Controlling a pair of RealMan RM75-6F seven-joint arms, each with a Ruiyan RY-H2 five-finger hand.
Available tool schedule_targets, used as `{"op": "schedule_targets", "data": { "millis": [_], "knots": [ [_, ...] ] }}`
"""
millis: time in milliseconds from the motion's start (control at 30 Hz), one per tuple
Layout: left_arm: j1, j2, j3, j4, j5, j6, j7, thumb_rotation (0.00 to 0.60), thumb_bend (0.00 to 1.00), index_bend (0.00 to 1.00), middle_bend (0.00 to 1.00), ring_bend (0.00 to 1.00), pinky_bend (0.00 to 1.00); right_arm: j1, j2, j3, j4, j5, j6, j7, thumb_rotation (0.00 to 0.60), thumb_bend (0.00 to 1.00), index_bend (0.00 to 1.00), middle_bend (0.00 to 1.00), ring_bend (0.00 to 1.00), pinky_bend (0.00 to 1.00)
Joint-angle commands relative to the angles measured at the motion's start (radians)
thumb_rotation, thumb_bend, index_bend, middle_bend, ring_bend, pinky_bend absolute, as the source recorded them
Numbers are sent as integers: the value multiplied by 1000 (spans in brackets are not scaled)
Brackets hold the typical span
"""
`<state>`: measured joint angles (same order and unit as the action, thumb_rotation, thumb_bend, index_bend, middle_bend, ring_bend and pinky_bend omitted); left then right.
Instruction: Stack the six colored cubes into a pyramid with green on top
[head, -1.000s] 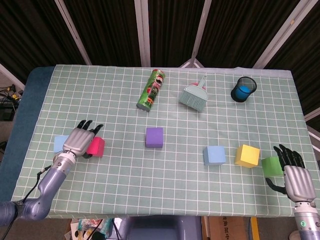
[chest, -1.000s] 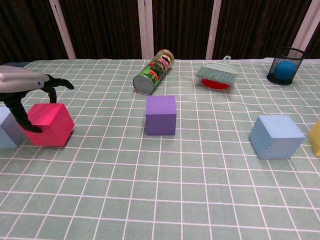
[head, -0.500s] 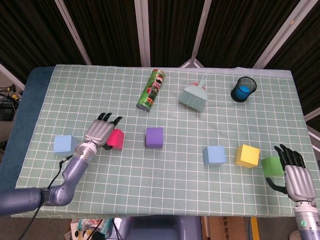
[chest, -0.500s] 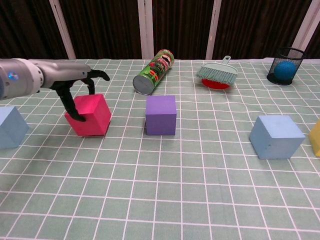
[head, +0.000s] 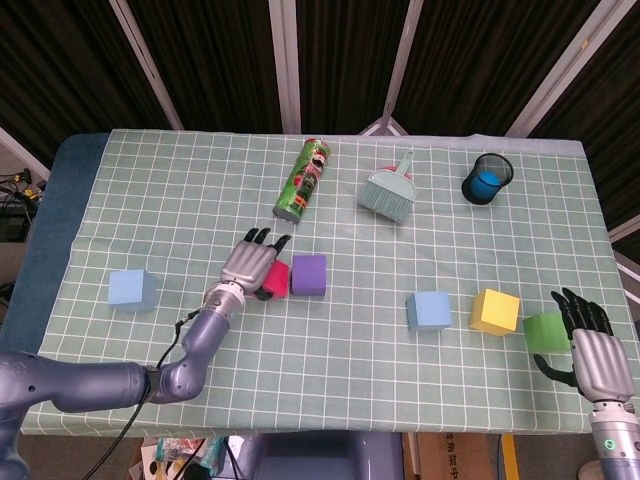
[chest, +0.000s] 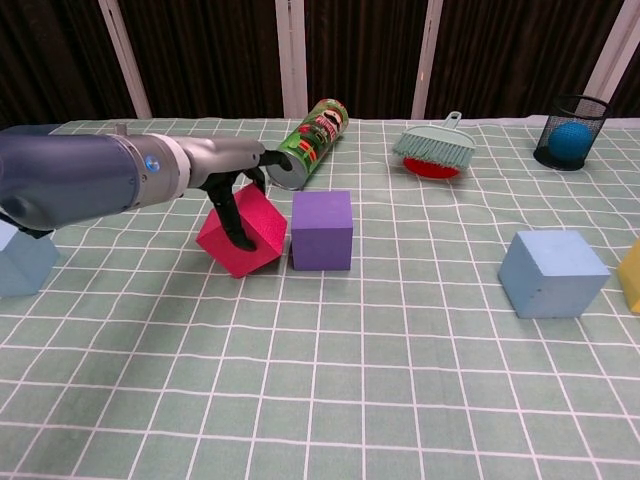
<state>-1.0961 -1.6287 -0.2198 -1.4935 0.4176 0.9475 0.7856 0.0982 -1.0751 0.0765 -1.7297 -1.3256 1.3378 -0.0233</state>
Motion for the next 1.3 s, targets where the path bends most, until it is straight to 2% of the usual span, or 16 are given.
{"op": "schedule_targets", "data": {
  "millis": [33,400,700,867,1100,1300],
  "knots": [
    [-10,-5,-10,2,-11,7,-1,600,268,0,385,28,49,0,2,0,-2,3,-3,3,600,272,0,0,0,0],
    [-17,40,-19,-50,-19,23,-14,600,268,0,385,28,49,1,5,1,-6,10,-8,6,600,272,0,0,0,0],
    [-6,39,-19,-52,36,30,-69,600,268,0,390,28,49,-1,4,-2,-11,7,-4,1,600,272,0,0,0,0],
    [29,0,-6,-14,128,52,-151,600,268,0,391,28,49,-1,5,-2,-14,8,-5,2,600,273,0,0,0,0],
    [102,-66,-1,59,310,103,-330,600,270,0,393,28,49,-1,6,-3,-15,7,-6,6,600,272,0,0,0,0],
    [140,-92,3,112,389,109,-417,600,270,0,393,28,49,-2,7,-3,-17,8,-7,9,600,272,0,0,0,0]
  ]
}}
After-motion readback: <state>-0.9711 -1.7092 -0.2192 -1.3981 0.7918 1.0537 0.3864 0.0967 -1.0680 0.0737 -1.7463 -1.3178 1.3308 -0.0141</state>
